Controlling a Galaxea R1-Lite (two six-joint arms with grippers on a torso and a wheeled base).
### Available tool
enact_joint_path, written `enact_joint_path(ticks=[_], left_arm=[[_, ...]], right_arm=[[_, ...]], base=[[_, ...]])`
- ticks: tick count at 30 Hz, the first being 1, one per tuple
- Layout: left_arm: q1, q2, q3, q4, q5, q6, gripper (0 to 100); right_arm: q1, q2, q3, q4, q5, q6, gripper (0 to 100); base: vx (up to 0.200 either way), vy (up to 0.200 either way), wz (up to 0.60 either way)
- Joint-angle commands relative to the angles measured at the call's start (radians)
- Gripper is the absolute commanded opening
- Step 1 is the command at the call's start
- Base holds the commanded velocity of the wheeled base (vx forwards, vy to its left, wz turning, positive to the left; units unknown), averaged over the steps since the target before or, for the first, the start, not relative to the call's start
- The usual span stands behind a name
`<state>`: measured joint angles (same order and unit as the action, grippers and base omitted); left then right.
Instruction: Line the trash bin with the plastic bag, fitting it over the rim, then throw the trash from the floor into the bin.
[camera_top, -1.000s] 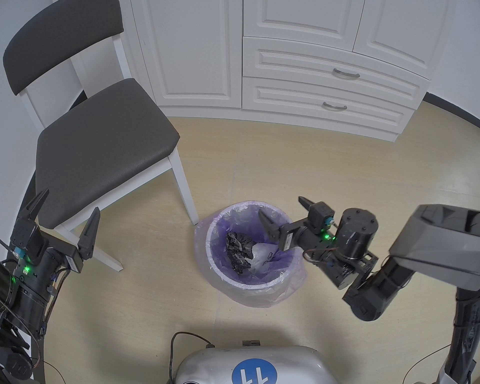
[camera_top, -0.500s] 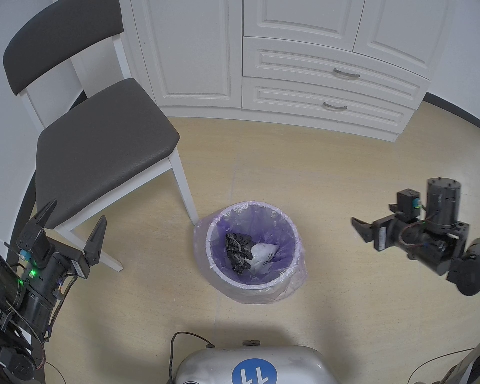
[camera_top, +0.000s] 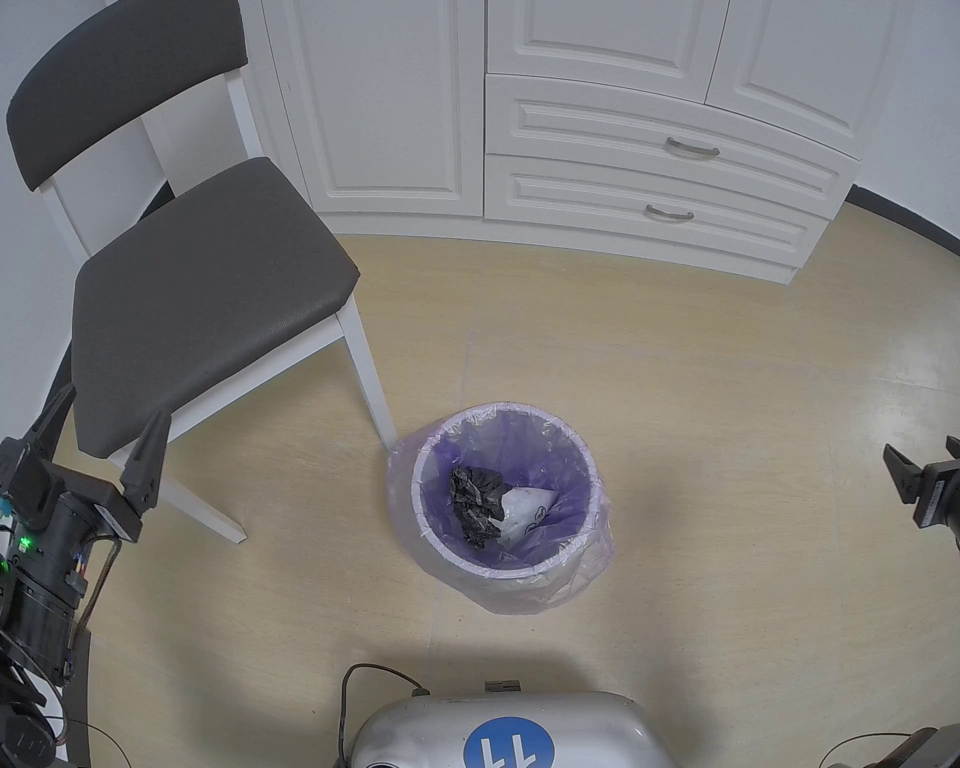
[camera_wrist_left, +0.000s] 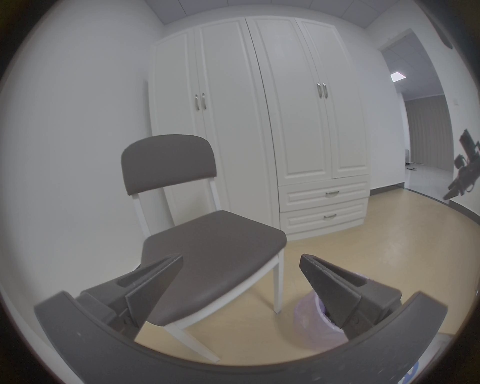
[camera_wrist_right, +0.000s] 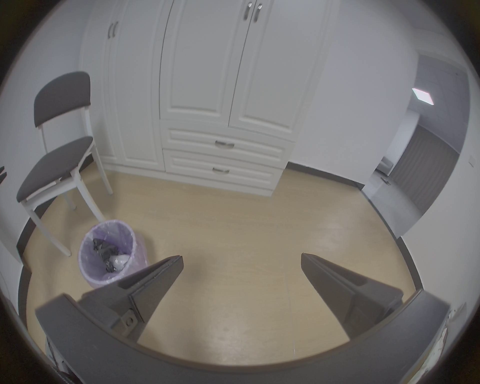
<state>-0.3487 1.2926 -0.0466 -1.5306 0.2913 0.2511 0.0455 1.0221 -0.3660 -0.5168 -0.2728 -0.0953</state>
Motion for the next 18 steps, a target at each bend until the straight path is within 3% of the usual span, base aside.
enact_joint_path(ticks=[1, 5, 8, 10, 11, 12, 16, 18], left_arm=[[0.076, -0.108, -0.01, 0.0, 0.003, -0.009, 100], [0.105, -0.156, -0.016, 0.0, 0.003, -0.007, 100], [0.128, -0.219, -0.05, 0.003, 0.054, -0.004, 100], [0.129, -0.22, -0.053, 0.003, 0.063, -0.004, 100], [0.129, -0.249, -0.072, 0.003, 0.137, -0.003, 100], [0.129, -0.272, -0.073, 0.003, 0.149, -0.003, 100], [0.128, -0.3, -0.073, 0.004, 0.151, -0.001, 100], [0.128, -0.4, -0.075, 0.084, 0.151, 0.005, 100]], right_arm=[[-0.016, -0.237, 0.042, 0.008, 0.001, 0.002, 100], [0.01, -0.346, 0.047, 0.008, 0.015, 0.012, 100], [0.082, -0.521, 0.064, 0.008, 0.066, 0.048, 100], [0.083, -0.53, 0.064, 0.008, 0.07, 0.049, 100], [0.083, -0.593, 0.068, 0.008, 0.087, 0.066, 100], [0.083, -0.616, 0.07, 0.008, 0.089, 0.072, 100], [0.08, -0.642, 0.071, 0.009, 0.087, 0.074, 100], [0.05, -0.718, 0.087, 0.009, 0.079, 0.074, 100]], base=[[0.0, 0.0, 0.0], [0.0, 0.0, 0.0], [0.0, 0.0, 0.0], [0.0, 0.0, 0.0], [0.0, 0.0, 0.0], [0.0, 0.0, 0.0], [0.0, 0.0, 0.0], [0.0, 0.0, 0.0]])
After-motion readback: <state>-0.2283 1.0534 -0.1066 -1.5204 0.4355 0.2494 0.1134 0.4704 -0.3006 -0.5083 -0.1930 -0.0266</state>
